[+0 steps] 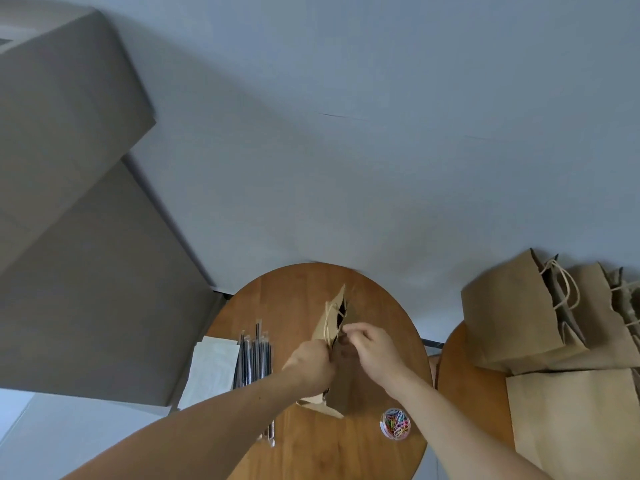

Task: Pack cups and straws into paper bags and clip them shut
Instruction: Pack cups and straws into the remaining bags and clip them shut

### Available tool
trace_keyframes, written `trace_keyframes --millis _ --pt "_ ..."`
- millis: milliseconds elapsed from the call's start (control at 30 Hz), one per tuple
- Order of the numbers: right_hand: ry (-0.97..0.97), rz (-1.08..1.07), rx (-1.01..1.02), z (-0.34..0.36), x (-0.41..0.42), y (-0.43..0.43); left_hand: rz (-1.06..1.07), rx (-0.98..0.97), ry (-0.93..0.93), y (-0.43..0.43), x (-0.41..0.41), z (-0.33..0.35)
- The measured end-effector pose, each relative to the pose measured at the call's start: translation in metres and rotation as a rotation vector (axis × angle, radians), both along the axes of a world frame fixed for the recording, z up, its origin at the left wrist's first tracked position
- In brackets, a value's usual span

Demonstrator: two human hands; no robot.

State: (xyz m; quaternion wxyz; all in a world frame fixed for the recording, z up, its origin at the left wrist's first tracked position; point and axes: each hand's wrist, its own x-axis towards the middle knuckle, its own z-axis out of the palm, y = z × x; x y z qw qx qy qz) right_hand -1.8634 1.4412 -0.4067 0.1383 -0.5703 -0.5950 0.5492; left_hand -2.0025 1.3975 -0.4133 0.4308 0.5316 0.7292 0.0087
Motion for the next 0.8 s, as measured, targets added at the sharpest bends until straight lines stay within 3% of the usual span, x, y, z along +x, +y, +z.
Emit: trace_keyframes --millis 167,267,500,800 --pt "-0.383 0.209 0.709 0.000 0.016 0.024 -0.136 0.105 0.138 0.020 -0.020 0.015" --pt "-0.488 0.349 0.876 -0.001 0.022 0.038 -0.260 0.122 0.190 0.032 -0.027 0.019" --pt "-0.523 0.363 0.730 -0.001 0.033 0.051 -0.446 0.199 0.229 0.054 -0.034 0.028" --pt "-0.426 0.319 0.680 -0.015 0.032 0.049 -0.223 0.377 0.159 0.049 -0.039 0.003"
